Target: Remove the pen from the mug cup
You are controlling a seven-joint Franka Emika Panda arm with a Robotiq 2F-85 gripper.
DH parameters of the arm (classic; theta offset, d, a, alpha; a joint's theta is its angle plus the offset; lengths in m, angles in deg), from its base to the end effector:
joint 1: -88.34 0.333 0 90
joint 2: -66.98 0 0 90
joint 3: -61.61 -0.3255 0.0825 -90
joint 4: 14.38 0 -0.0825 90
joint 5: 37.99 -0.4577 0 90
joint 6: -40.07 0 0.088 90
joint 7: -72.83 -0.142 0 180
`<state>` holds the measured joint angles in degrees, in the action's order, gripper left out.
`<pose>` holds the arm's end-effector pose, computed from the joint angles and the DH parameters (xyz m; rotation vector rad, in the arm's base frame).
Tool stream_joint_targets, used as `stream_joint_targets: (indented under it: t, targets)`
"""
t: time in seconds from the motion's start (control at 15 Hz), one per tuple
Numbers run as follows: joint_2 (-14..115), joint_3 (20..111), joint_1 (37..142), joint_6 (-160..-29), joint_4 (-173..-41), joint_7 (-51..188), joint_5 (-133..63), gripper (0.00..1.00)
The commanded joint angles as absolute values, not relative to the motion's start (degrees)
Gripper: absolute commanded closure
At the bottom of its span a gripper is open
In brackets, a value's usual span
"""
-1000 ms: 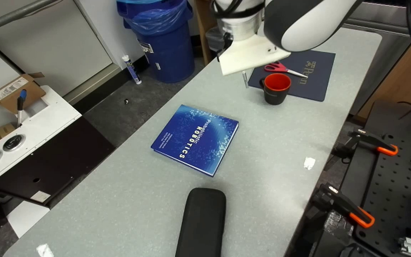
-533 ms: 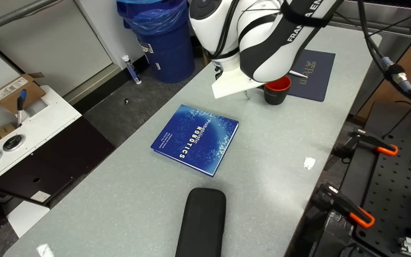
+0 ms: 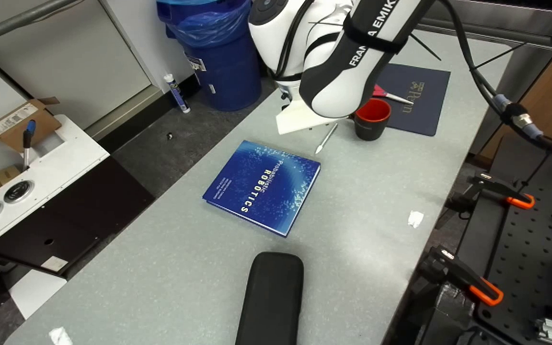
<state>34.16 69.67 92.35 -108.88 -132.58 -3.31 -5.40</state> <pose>0.6218 -0.0498 0.0597 2.5474 -1.2001 0.2472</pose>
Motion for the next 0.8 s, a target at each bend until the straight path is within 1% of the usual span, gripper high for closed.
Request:
stream_joint_targets:
  t: [0.0, 0.07, 0.13, 0.2, 0.27, 0.4, 0.47, 0.73]
  targets:
    - [33.94, 69.53, 91.83, -109.33, -131.57, 3.84, -13.30, 0.23]
    - [34.00, 69.55, 91.73, -109.19, -131.49, 5.47, -15.30, 0.16]
    - [34.02, 69.59, 91.71, -108.93, -131.38, 6.98, -17.13, 0.08]
    - [34.02, 69.70, 91.76, -108.64, -131.24, 8.34, -18.73, 0.02]
    - [34.03, 69.81, 91.80, -108.29, -131.08, 9.66, -20.15, 0.00]
    - [33.96, 70.35, 92.16, -107.75, -130.78, 11.65, -22.24, 0.00]
    - [34.02, 71.87, 94.02, -108.97, -131.84, 10.00, -21.28, 0.00]
    - [34.01, 72.00, 93.95, -108.93, -131.73, 10.92, -22.01, 0.00]
